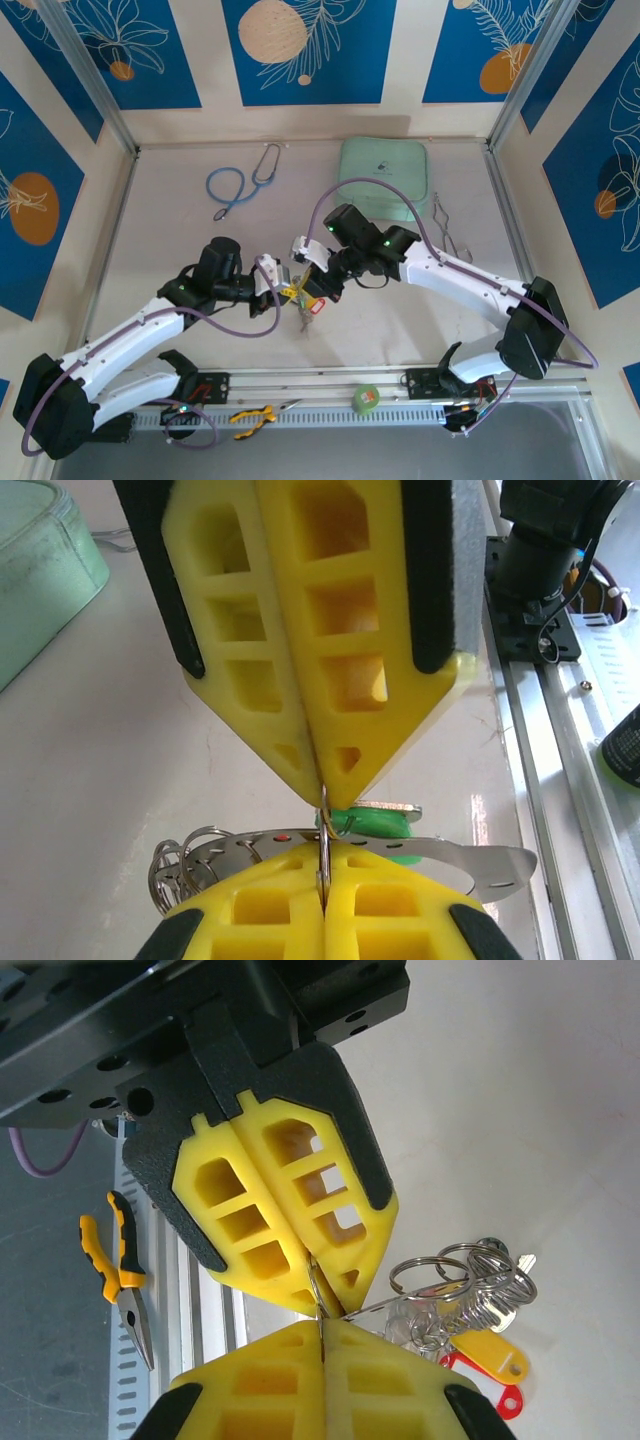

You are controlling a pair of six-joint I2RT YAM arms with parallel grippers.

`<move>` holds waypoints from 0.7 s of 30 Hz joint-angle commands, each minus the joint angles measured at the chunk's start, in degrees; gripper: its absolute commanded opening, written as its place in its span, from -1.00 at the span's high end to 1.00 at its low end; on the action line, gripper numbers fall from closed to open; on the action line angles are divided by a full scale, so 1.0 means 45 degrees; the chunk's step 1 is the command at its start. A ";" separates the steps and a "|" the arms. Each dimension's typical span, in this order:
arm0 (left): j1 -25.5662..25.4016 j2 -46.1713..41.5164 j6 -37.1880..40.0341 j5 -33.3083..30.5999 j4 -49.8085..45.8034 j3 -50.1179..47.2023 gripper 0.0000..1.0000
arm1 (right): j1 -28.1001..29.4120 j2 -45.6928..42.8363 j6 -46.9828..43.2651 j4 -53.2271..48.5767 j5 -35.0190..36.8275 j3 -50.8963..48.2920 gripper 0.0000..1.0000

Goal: Put the keys on the keyring

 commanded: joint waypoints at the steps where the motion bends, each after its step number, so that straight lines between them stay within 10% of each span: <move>1: -0.0369 -0.0363 0.0982 0.0231 0.0025 0.0254 1.00 | -0.0064 0.0228 0.0372 -0.0212 0.0522 0.0480 1.00; 21: -0.1307 -0.1855 0.3614 -0.1962 0.1466 -0.1052 1.00 | -0.0233 0.0615 0.1959 -0.0136 0.1268 0.0539 1.00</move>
